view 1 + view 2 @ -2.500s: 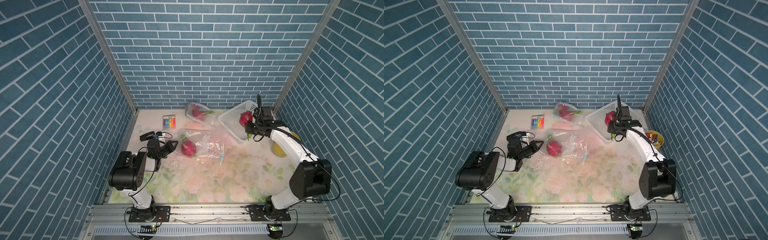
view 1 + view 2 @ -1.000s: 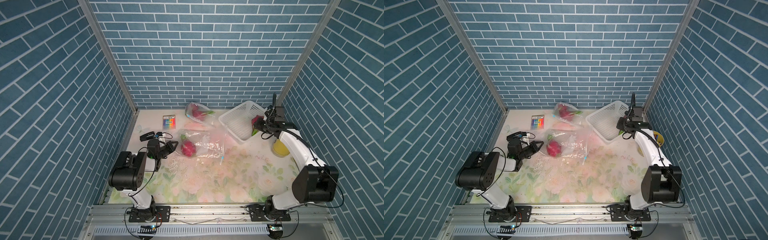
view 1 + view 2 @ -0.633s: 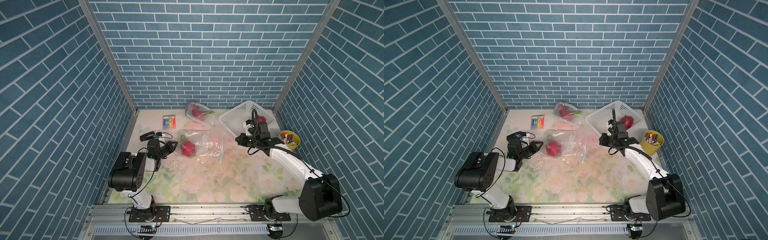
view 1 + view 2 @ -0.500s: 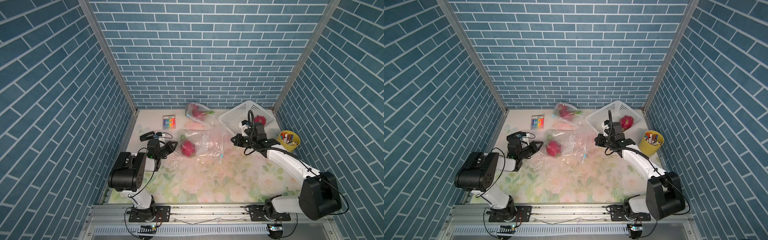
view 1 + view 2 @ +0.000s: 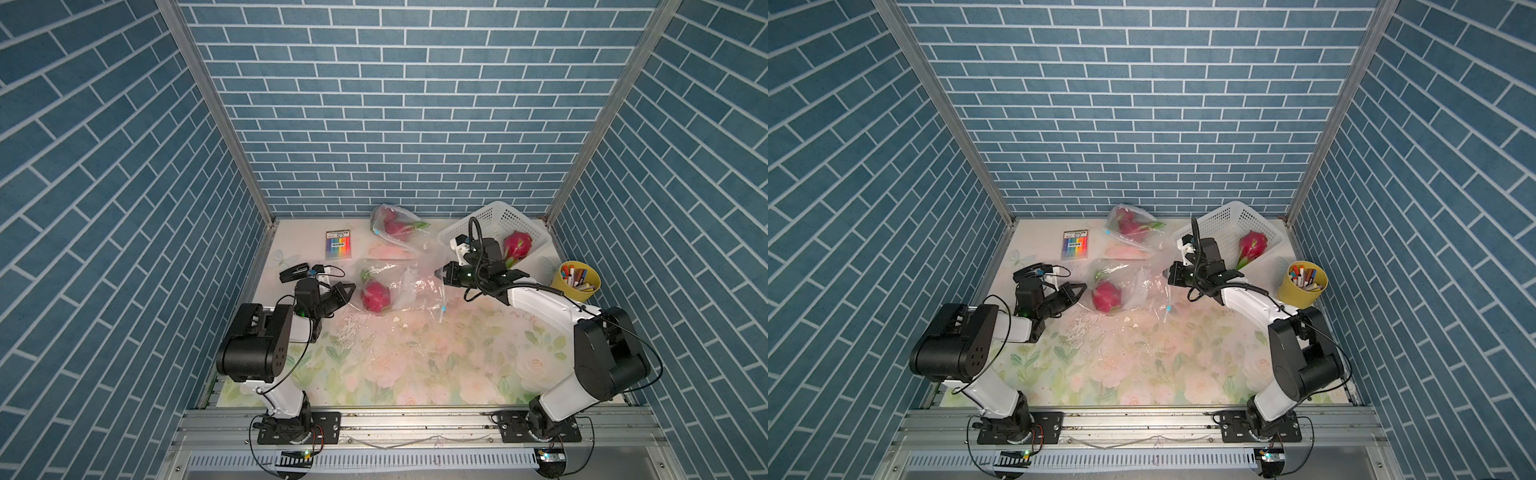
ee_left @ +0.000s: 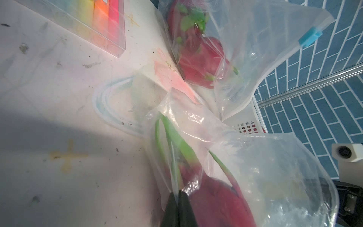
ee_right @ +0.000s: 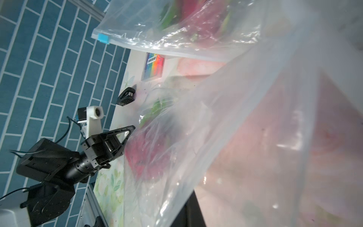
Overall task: Open the zip-top bag and take out the dragon fruit
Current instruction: Place the dragon fruit in the basket, then pick up the dragon fruit from the zipper food storage bag.
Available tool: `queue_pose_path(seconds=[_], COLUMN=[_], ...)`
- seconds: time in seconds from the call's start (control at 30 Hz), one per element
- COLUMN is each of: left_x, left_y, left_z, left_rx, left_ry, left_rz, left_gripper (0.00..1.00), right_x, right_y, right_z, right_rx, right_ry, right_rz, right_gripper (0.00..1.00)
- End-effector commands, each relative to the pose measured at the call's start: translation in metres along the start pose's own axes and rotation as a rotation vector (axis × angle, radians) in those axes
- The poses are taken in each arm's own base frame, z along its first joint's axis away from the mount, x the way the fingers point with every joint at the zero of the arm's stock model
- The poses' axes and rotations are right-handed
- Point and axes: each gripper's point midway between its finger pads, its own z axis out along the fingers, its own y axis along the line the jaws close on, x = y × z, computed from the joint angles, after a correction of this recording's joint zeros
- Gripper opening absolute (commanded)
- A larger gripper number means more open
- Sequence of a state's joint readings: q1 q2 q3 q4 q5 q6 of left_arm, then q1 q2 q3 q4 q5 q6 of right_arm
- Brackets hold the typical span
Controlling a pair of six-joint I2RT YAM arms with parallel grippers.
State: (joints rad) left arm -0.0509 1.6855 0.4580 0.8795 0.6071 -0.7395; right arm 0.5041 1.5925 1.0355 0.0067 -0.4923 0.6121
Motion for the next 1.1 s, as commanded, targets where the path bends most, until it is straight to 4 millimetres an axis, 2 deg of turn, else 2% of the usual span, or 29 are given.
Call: queue_pose_path(seconds=[0.0,0.27,0.43,0.5,0.57,0.6,0.63,0.7,0.73,0.8,0.83,0.9,1.0,1.07], left_x=[0.002,0.004,0.006,0.005,0.003,0.001,-0.002,-0.01,-0.013,-0.018,-0.03,-0.038,-0.039,-0.032], left_y=[-0.001,-0.003,-0.001,-0.001,0.001,0.003,0.003,0.002,0.001,-0.003,-0.015,-0.029,-0.061,-0.086], left_z=[0.005,0.006,0.006,0.005,0.004,0.003,0.001,-0.002,-0.005,-0.01,-0.01,-0.015,-0.019,-0.017], left_rx=[0.011,0.012,0.004,-0.005,-0.028,-0.045,-0.059,-0.084,-0.098,-0.107,-0.087,-0.058,0.013,0.053], left_ry=[0.014,0.021,0.03,0.03,0.027,0.023,0.016,-0.003,-0.013,-0.029,-0.055,-0.07,-0.064,-0.035], left_rz=[0.011,0.011,0.011,0.011,0.015,0.02,0.025,0.034,0.04,0.049,0.064,0.069,0.103,0.146], left_gripper=[0.0,0.0,0.0,0.02,0.07,0.11,0.19,0.42,0.53,0.62,0.65,0.68,0.72,0.74], right_x=[-0.004,0.02,0.018,0.017,0.017,0.016,0.016,0.015,0.016,0.016,0.016,0.016,0.015,0.014], right_y=[0.033,0.05,0.063,0.07,0.073,0.073,0.075,0.075,0.074,0.074,0.074,0.075,0.075,0.073], right_z=[0.008,0.039,0.049,0.051,0.05,0.047,0.044,0.039,0.036,0.034,0.034,0.035,0.039,0.041], right_rx=[-0.102,-0.158,-0.186,-0.211,-0.217,-0.219,-0.223,-0.217,-0.215,-0.213,-0.219,-0.23,-0.24,-0.231], right_ry=[0.008,0.106,0.104,0.109,0.105,0.095,0.084,0.061,0.054,0.045,0.043,0.039,0.034,0.029], right_rz=[-0.017,-0.015,-0.029,-0.035,-0.042,-0.049,-0.057,-0.073,-0.079,-0.085,-0.086,-0.081,-0.073,-0.071], right_gripper=[0.05,0.07,0.09,0.13,0.25,0.35,0.45,0.62,0.65,0.69,0.7,0.72,0.73,0.73])
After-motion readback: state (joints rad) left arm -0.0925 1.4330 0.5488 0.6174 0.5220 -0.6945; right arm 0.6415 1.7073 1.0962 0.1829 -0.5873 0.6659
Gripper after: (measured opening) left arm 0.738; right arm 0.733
